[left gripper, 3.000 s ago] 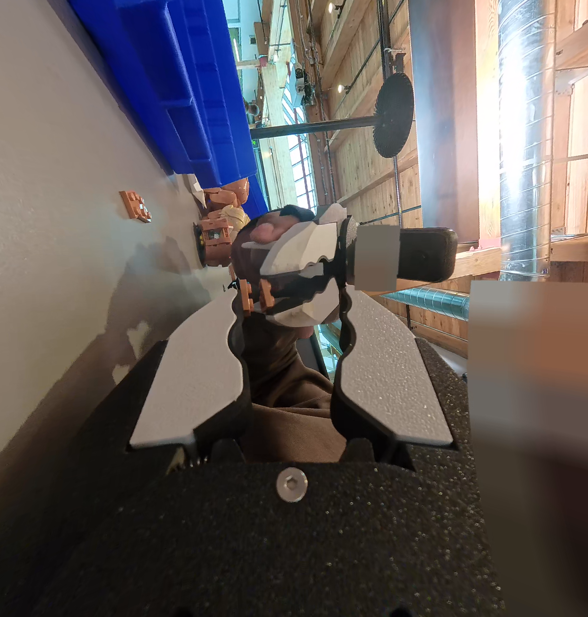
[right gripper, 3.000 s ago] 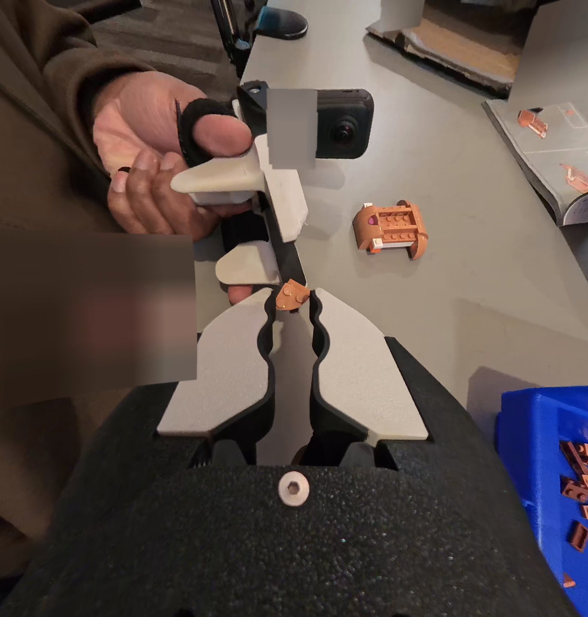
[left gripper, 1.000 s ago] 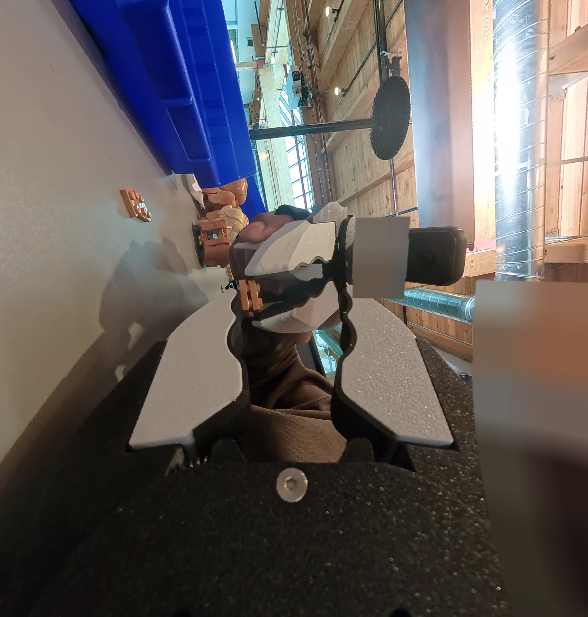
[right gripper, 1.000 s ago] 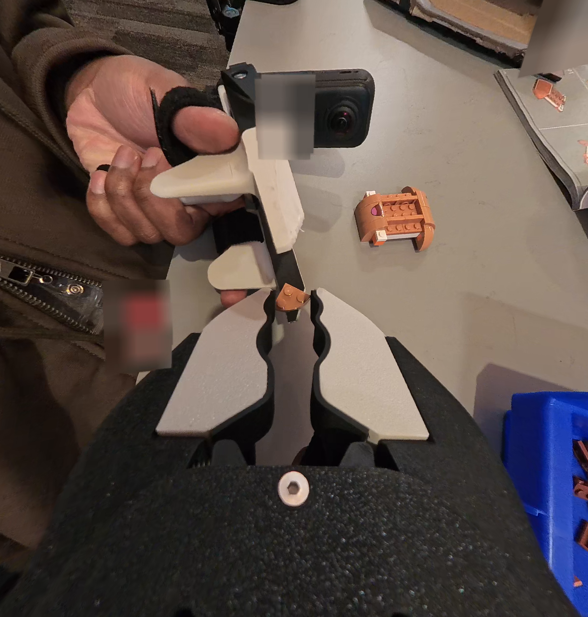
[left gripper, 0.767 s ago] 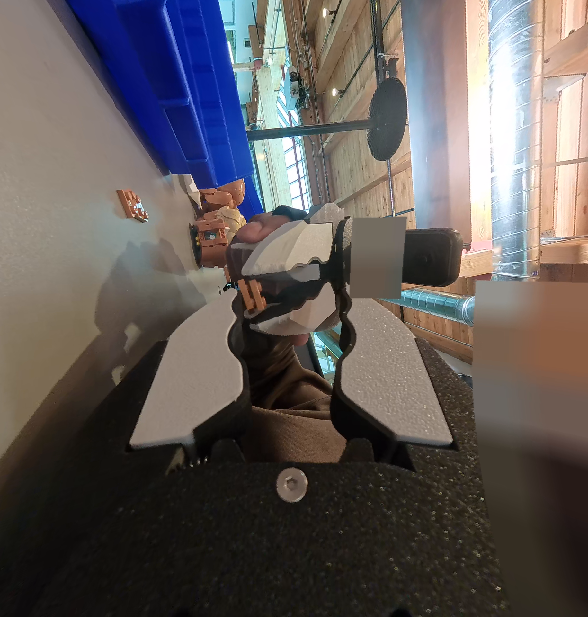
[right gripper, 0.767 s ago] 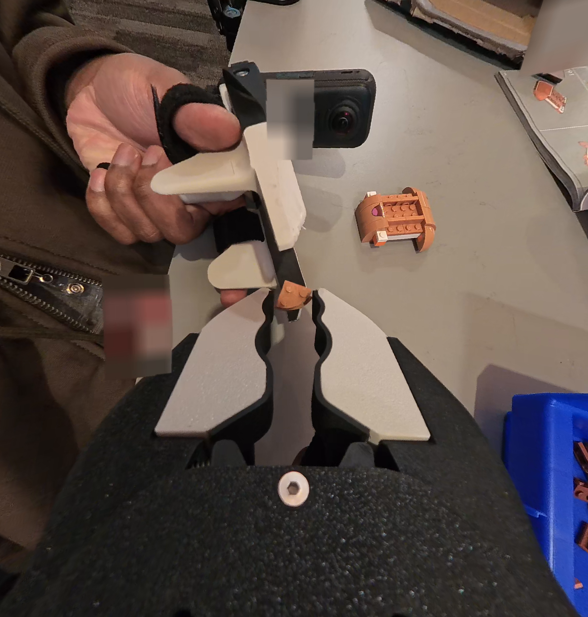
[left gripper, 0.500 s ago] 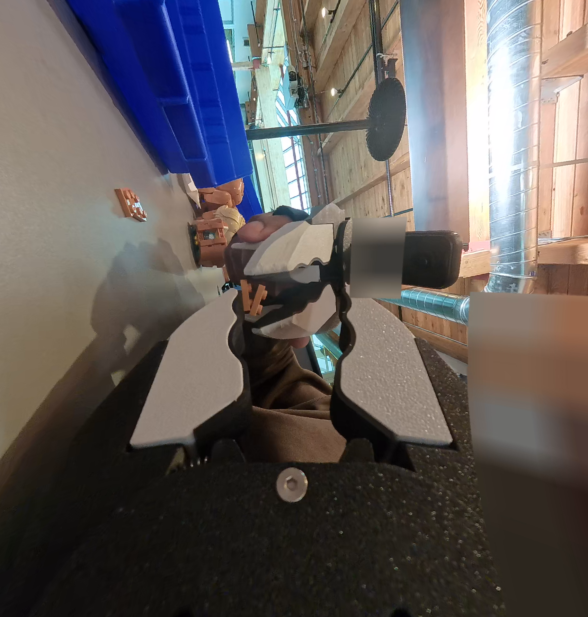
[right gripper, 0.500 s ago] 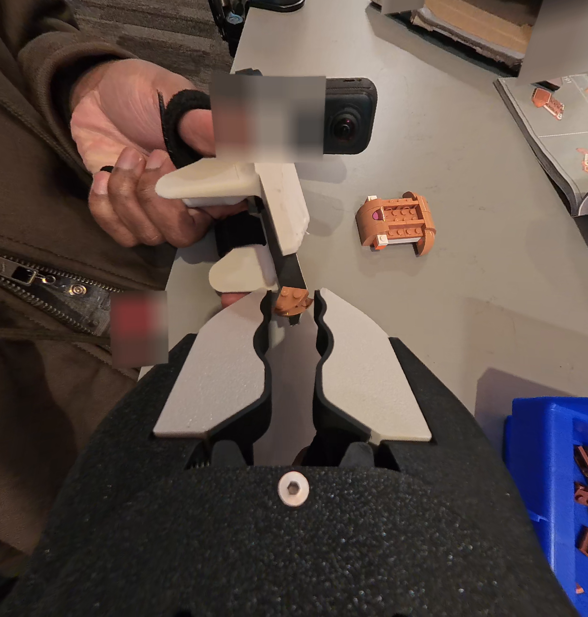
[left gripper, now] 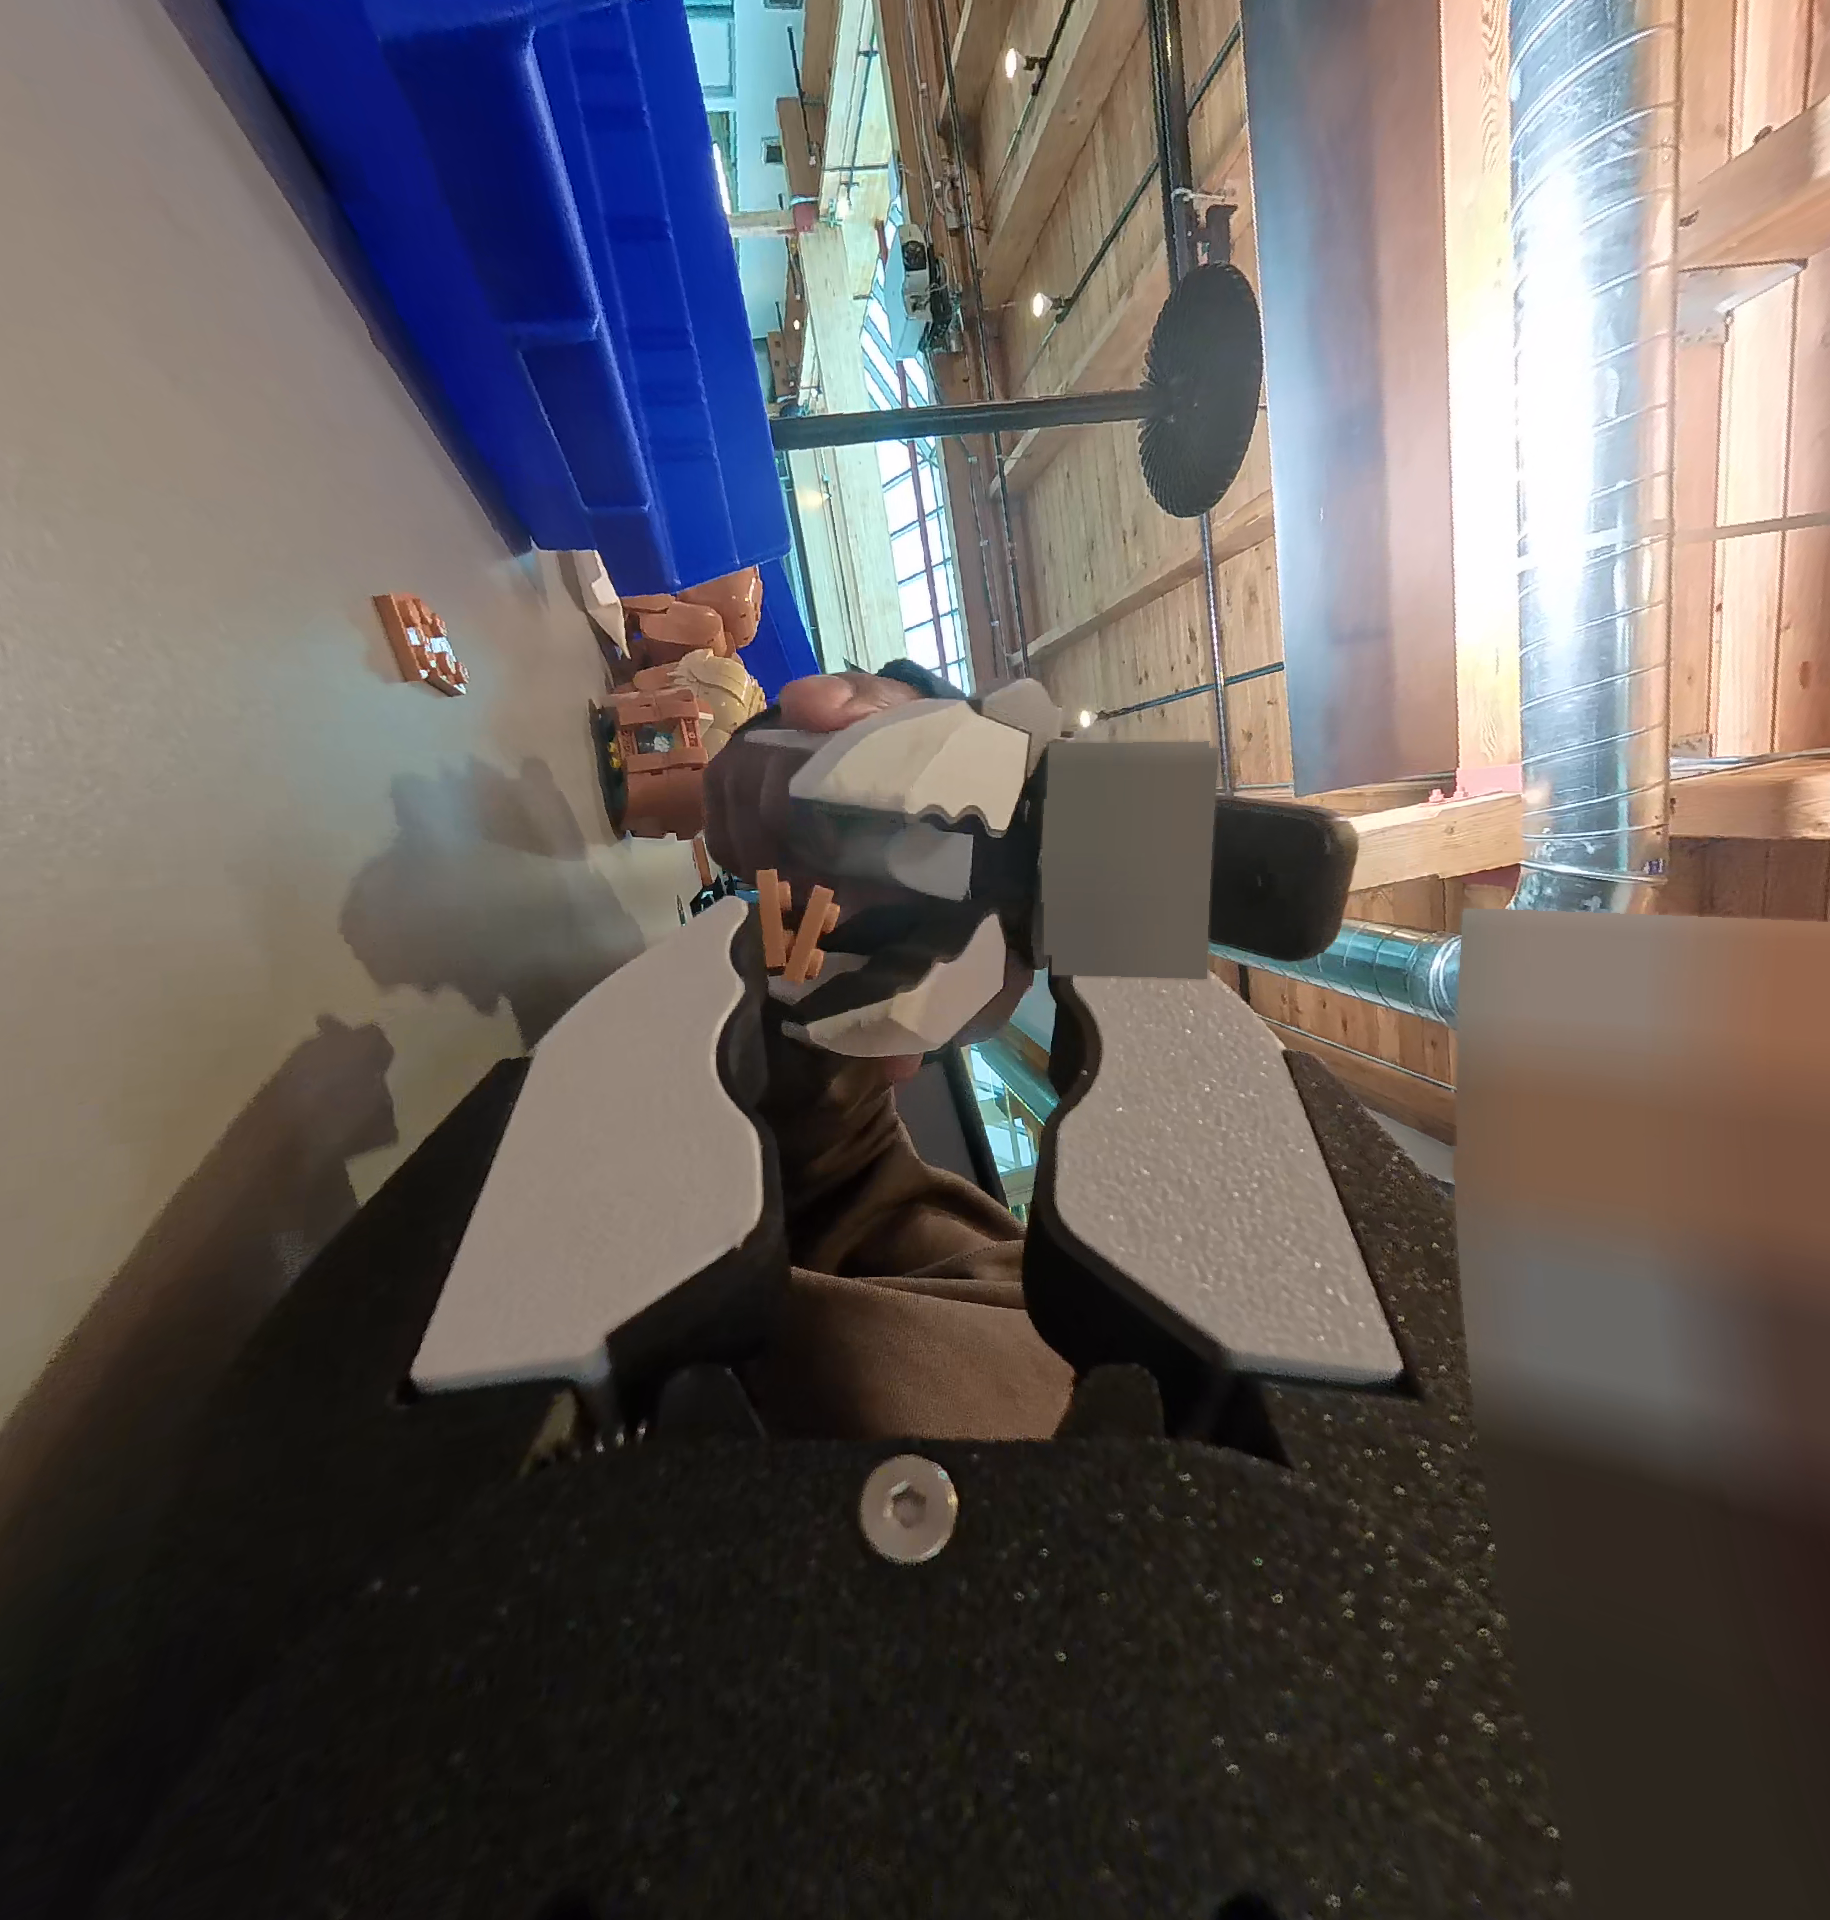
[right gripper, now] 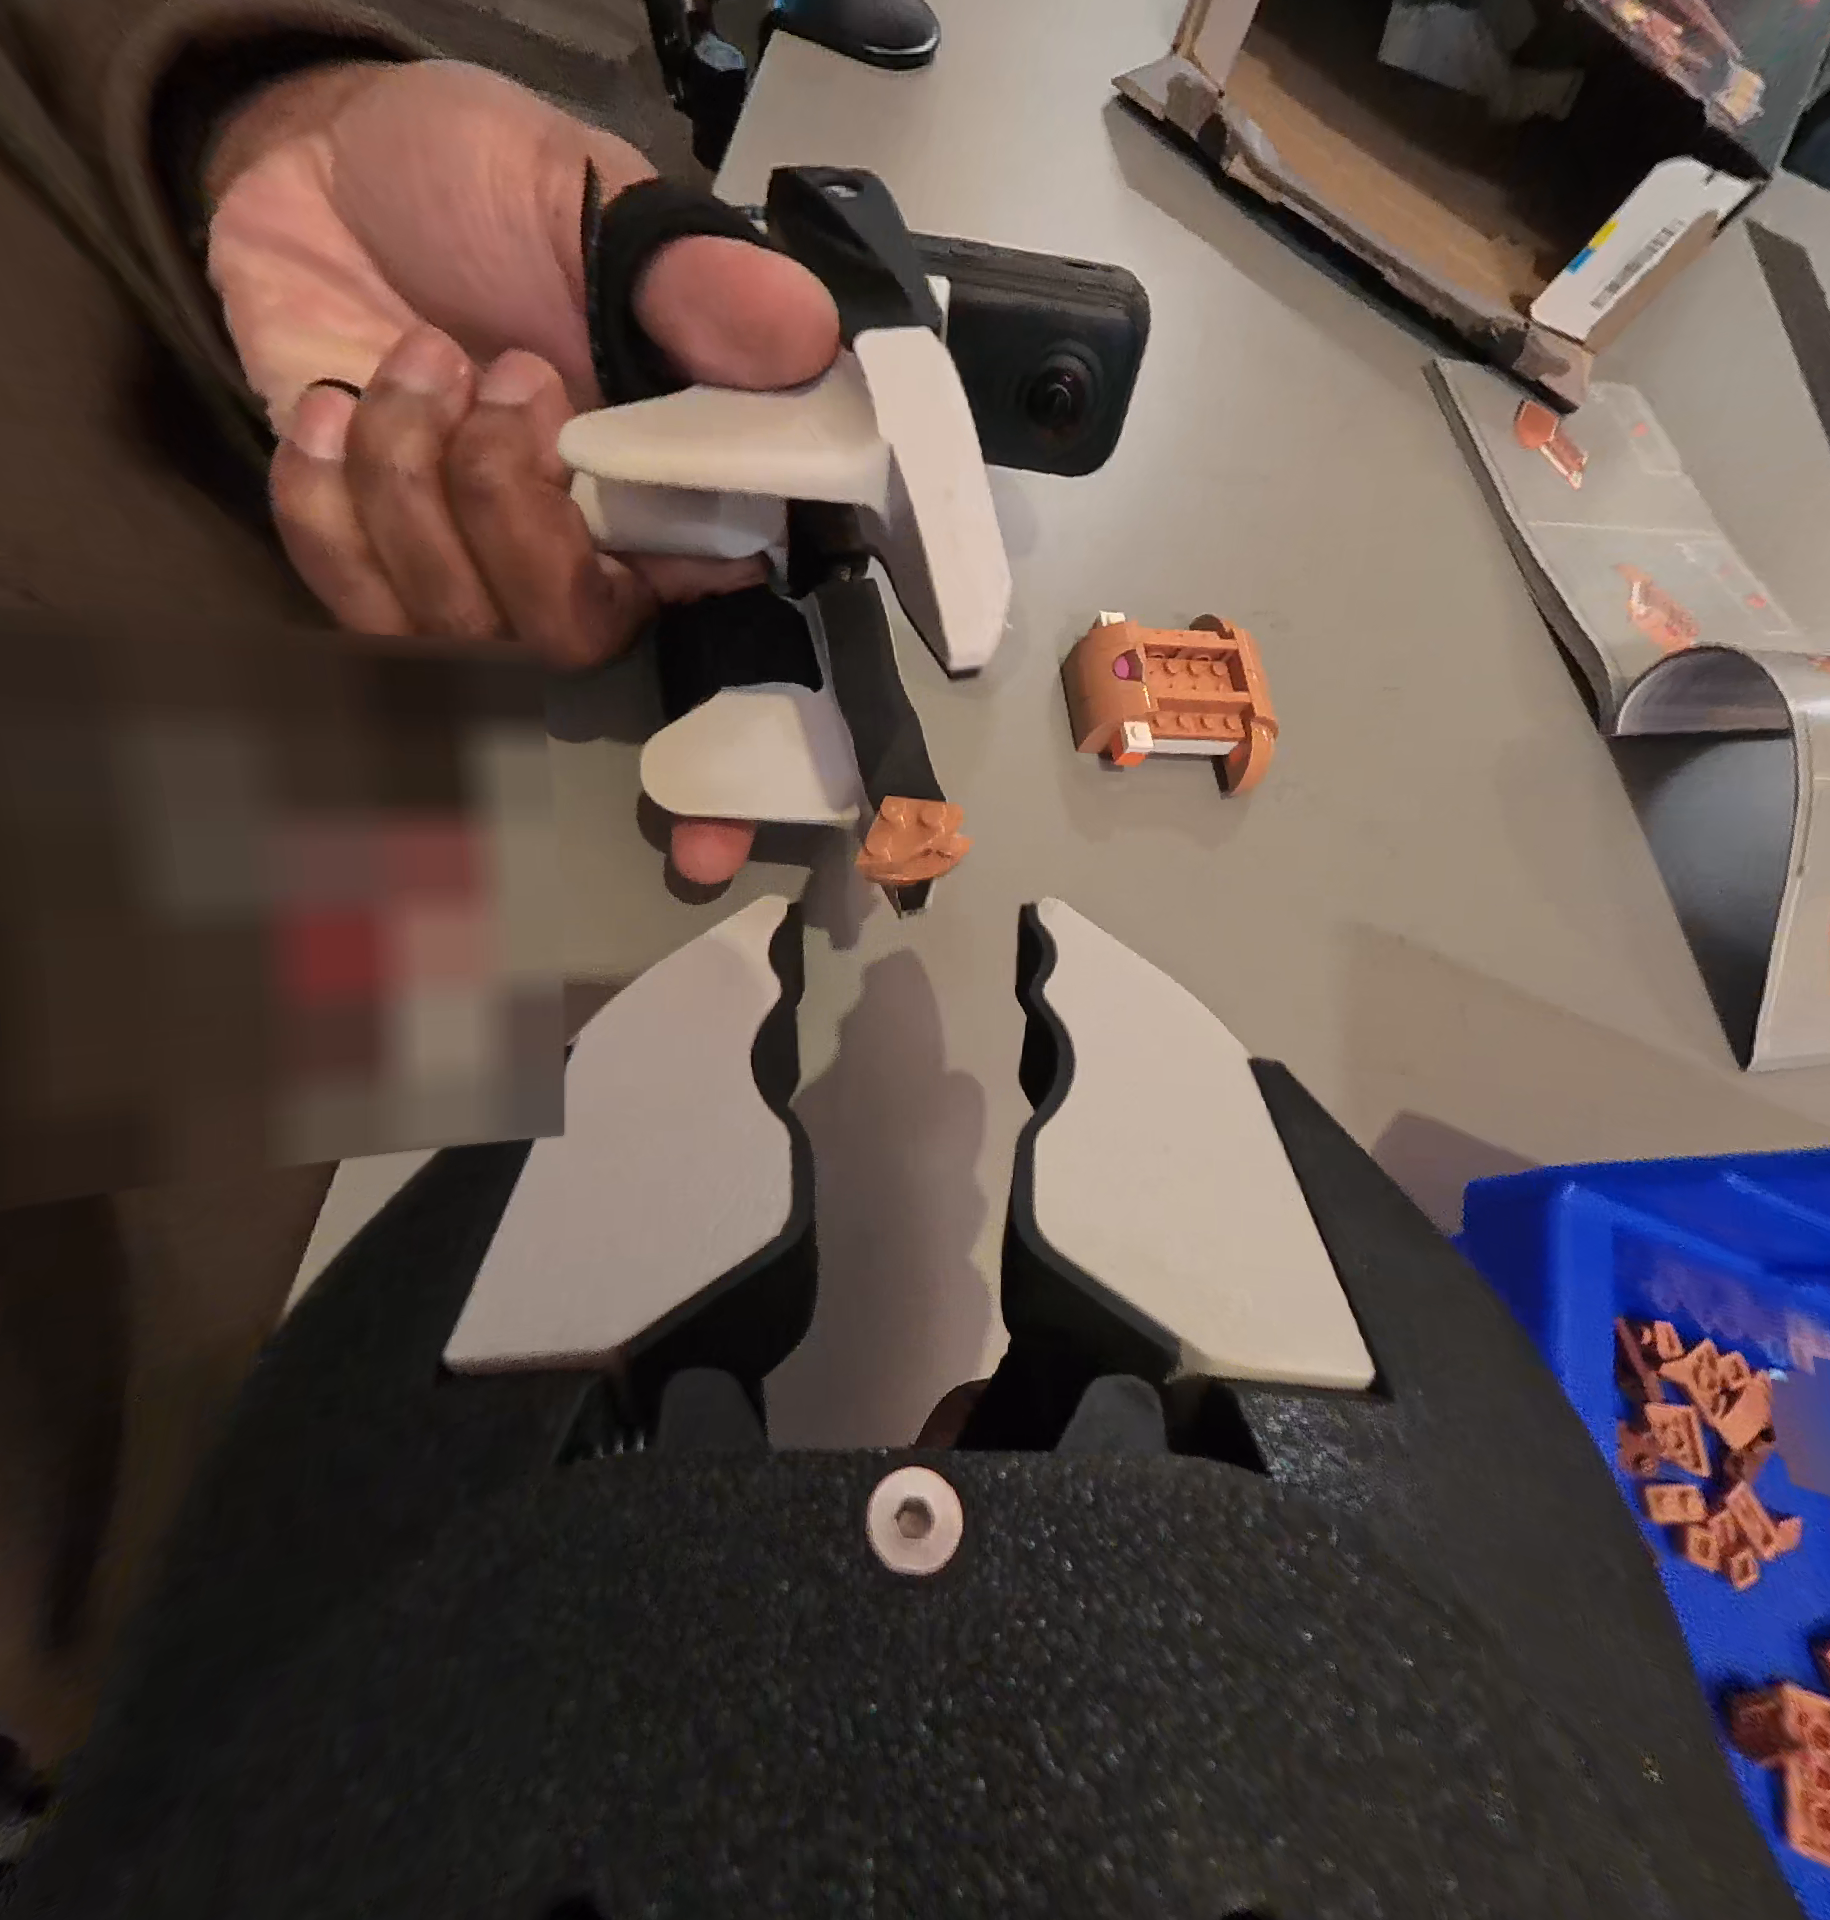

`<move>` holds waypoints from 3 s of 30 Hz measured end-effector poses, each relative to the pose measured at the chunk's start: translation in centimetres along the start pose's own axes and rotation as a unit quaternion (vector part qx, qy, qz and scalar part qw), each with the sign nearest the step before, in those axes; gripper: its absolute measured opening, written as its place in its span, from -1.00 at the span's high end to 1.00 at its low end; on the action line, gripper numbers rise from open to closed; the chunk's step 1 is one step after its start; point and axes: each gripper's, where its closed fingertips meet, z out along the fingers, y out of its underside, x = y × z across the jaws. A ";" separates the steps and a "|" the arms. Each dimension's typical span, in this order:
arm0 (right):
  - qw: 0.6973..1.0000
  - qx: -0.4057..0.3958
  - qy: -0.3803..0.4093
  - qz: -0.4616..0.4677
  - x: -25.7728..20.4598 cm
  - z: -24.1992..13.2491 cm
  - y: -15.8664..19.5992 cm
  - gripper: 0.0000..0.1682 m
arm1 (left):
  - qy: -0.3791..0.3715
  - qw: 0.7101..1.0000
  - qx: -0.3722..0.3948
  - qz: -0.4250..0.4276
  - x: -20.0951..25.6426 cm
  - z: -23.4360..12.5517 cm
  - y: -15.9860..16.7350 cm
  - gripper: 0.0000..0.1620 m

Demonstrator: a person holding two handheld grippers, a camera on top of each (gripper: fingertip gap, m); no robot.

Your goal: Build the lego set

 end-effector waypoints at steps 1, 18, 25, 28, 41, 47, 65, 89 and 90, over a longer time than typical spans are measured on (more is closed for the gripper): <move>1.000 0.004 0.003 0.016 0.1 0.0 0.0 0.52 | -0.001 1.000 0.000 0.000 0.0 0.0 0.0 0.36; 0.994 0.074 0.049 0.068 -0.8 -1.7 -1.6 0.51 | 0.014 0.999 0.020 0.022 1.0 -0.4 -0.1 0.88; 0.987 0.130 0.076 0.064 -1.1 -0.8 -3.7 0.48 | 0.063 0.998 -0.004 0.022 2.4 -0.2 0.9 0.88; 0.981 0.174 0.044 0.077 -1.9 -0.7 -4.9 0.48 | 0.071 0.997 -0.017 0.021 2.5 -0.2 1.5 0.88; 0.968 0.238 0.065 0.053 -4.6 -0.9 -5.1 0.56 | -0.004 0.992 -0.117 0.039 2.1 -0.7 4.8 0.88; 0.956 0.273 0.093 0.059 -5.2 -2.5 -5.5 0.62 | -0.025 0.986 -0.160 0.047 2.9 0.1 6.3 0.87; 0.940 0.323 0.096 0.046 -7.0 -4.9 -5.3 0.63 | -0.057 0.972 -0.223 0.052 3.4 2.2 9.4 0.87; 0.935 0.335 0.108 0.050 -6.9 -5.5 -5.3 0.74 | -0.058 0.973 -0.220 0.047 3.5 2.3 9.7 0.86; 0.935 0.335 0.109 0.050 -6.9 -5.5 -5.3 0.74 | -0.058 0.973 -0.219 0.047 3.5 2.3 9.6 0.86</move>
